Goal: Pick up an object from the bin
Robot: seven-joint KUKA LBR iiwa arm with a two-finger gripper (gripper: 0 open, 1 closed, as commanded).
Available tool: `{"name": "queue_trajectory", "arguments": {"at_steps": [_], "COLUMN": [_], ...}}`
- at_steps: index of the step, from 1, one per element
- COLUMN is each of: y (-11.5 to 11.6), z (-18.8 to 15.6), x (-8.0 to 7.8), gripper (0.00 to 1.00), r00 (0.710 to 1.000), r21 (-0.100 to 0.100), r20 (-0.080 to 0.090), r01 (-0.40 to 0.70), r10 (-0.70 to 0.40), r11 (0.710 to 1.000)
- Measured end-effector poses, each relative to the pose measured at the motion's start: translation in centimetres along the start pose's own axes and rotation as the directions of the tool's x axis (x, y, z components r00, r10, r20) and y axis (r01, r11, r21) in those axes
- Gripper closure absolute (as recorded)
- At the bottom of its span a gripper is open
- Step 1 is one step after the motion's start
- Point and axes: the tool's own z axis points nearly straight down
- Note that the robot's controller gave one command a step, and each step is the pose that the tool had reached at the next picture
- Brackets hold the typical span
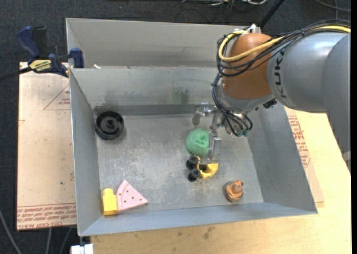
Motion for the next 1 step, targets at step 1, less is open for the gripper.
{"name": "queue_trajectory", "arguments": {"at_steps": [1], "y": [0.33], "z": [-1.19], "x": [0.1], "gripper": [0.0], "r00": [1.0], "r21": [0.001], "r20": [0.004], "r01": [0.001], "r10": [-0.001], "r11": [1.0]}}
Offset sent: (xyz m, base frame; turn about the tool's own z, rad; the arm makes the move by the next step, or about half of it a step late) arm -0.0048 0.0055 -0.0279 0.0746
